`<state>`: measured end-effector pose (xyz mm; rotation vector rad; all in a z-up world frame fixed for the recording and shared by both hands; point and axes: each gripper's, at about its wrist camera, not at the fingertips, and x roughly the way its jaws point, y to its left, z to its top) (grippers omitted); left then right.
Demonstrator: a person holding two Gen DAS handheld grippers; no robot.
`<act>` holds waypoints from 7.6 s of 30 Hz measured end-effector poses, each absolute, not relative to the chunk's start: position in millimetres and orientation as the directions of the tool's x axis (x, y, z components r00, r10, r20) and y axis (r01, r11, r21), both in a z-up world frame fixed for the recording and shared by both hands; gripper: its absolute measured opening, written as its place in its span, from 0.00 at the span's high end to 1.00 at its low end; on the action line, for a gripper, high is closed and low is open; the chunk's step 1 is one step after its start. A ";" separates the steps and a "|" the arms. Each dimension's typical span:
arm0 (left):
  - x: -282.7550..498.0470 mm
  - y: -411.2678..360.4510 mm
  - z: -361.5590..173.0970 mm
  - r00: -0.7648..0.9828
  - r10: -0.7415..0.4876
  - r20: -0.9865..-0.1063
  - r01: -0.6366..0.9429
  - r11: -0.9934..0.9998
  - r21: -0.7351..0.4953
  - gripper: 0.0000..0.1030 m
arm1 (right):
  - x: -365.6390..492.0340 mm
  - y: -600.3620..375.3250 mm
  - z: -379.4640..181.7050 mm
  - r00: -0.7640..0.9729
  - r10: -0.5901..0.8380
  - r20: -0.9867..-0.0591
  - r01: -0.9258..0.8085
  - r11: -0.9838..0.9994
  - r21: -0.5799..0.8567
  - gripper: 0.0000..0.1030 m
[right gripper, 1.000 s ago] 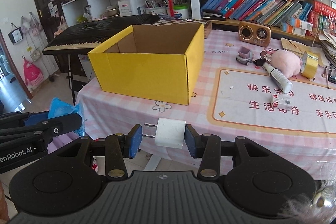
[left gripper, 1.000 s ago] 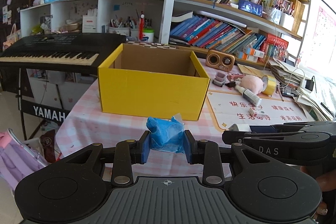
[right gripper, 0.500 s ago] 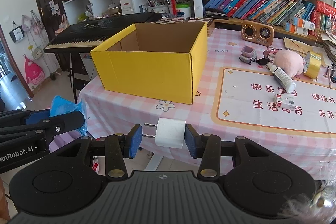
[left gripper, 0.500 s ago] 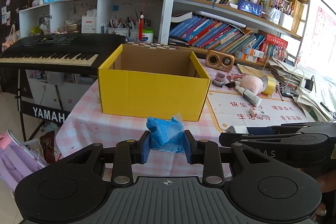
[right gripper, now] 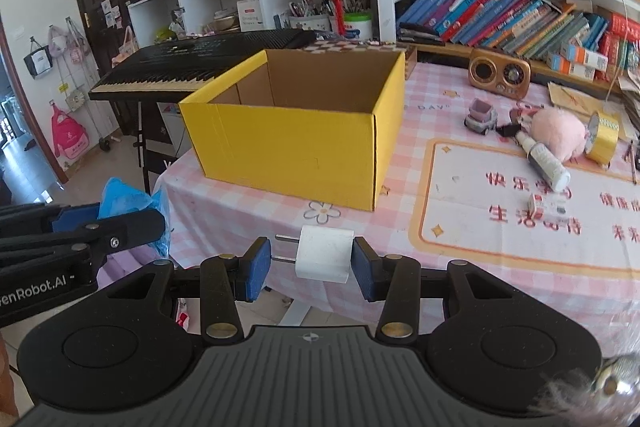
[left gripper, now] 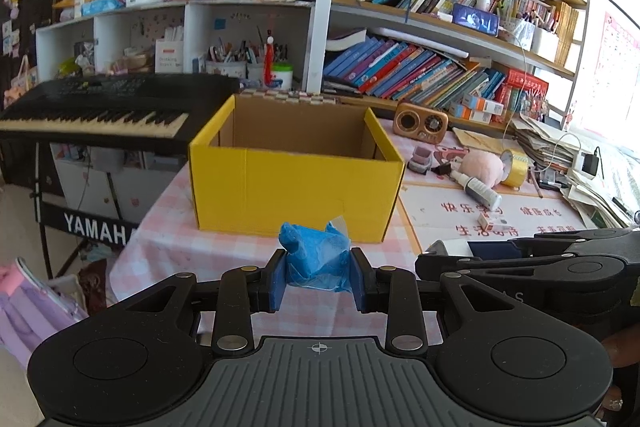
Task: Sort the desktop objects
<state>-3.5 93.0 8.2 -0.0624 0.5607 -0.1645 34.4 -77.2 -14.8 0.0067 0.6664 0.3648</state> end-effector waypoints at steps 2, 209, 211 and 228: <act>1.7 94.1 13.2 0.840 -0.176 -0.513 0.145 0.984 -0.100 0.70 | 38.4 -76.5 -9.4 0.735 0.335 -0.589 -0.335 0.935 0.114 0.59; 90.3 -73.8 -31.5 0.662 -0.284 -0.694 0.287 0.951 -0.115 0.06 | 46.1 -277.1 -47.1 0.732 -0.152 -0.665 0.197 0.980 -0.006 0.31; 95.8 -83.4 -34.3 0.652 -0.289 -0.701 0.294 0.949 -0.118 0.06 | 51.9 -285.2 -48.3 0.726 -0.154 -0.670 0.199 0.980 -0.010 0.31; 150.7 -154.7 -63.3 0.602 -0.244 -0.761 0.258 0.960 -0.104 0.06 | 119.0 -357.4 -56.6 0.722 -0.134 -0.678 0.167 0.986 -0.017 0.32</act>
